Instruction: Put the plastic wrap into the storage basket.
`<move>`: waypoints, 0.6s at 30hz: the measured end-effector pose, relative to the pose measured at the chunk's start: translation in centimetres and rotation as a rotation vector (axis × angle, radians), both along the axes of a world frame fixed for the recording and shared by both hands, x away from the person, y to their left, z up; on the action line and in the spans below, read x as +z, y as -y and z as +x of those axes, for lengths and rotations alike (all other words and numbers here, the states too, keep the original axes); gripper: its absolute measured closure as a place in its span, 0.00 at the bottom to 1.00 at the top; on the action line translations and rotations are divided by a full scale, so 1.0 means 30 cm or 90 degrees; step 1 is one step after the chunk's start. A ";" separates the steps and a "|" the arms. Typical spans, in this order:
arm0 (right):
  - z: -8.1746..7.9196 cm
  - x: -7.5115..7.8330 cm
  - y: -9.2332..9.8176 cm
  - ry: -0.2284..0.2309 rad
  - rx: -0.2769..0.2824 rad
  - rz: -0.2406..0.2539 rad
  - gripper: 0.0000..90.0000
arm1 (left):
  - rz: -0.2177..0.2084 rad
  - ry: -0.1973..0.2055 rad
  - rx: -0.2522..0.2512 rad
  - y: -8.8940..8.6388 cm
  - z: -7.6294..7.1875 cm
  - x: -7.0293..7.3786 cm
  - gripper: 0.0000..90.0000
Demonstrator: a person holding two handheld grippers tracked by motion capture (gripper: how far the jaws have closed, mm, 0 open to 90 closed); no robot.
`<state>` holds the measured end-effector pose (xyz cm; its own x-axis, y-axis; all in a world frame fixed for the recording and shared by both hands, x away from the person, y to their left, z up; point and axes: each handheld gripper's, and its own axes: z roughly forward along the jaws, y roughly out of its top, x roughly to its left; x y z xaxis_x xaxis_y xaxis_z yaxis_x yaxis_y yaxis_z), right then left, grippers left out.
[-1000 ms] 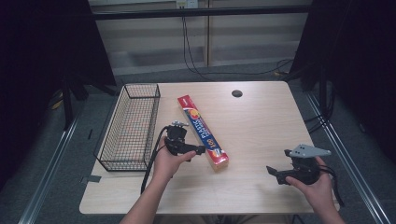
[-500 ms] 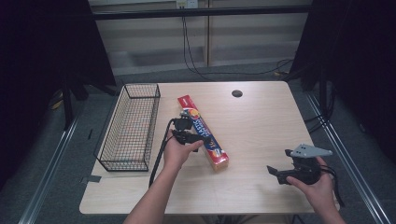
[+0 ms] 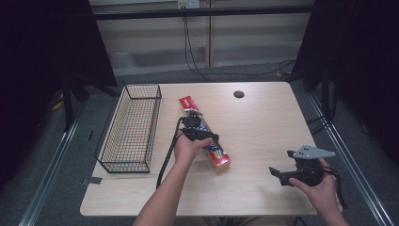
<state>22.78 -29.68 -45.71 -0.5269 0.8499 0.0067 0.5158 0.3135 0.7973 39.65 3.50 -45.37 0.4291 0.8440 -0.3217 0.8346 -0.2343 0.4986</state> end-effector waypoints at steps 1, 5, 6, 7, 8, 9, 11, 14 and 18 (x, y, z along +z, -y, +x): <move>-0.001 0.000 0.000 0.000 -0.002 0.001 0.07 | -0.007 0.002 0.010 0.005 0.003 -0.003 0.02; -0.002 0.001 -0.001 0.000 -0.003 0.002 0.07 | 0.006 0.002 0.019 0.015 0.014 -0.014 0.02; -0.002 0.001 -0.001 0.000 -0.002 0.003 0.07 | 0.012 0.001 0.023 0.017 0.016 -0.017 0.02; -0.001 0.000 0.000 0.001 -0.002 0.001 0.07 | 0.016 0.004 0.032 0.021 0.020 -0.025 0.02; -0.002 0.001 -0.001 0.000 -0.002 0.002 0.07 | 0.011 0.004 0.039 0.024 0.022 -0.027 0.02; -0.002 0.001 -0.001 0.000 -0.002 0.002 0.07 | 0.011 0.004 0.039 0.024 0.022 -0.027 0.02; -0.002 0.001 -0.001 0.001 -0.001 0.003 0.07 | 0.010 0.003 0.044 0.029 0.027 -0.029 0.02; -0.002 0.001 -0.001 0.001 -0.003 0.004 0.07 | 0.025 -0.003 0.039 0.045 0.034 -0.037 0.04; -0.001 0.000 -0.001 0.001 -0.002 0.004 0.07 | 0.030 -0.007 0.047 0.056 0.036 -0.046 0.03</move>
<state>22.74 -29.64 -45.70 -0.5238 0.8518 0.0109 0.5153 0.3066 0.8003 40.72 1.81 -46.76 0.3612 0.8876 -0.2859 0.8562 -0.1942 0.4788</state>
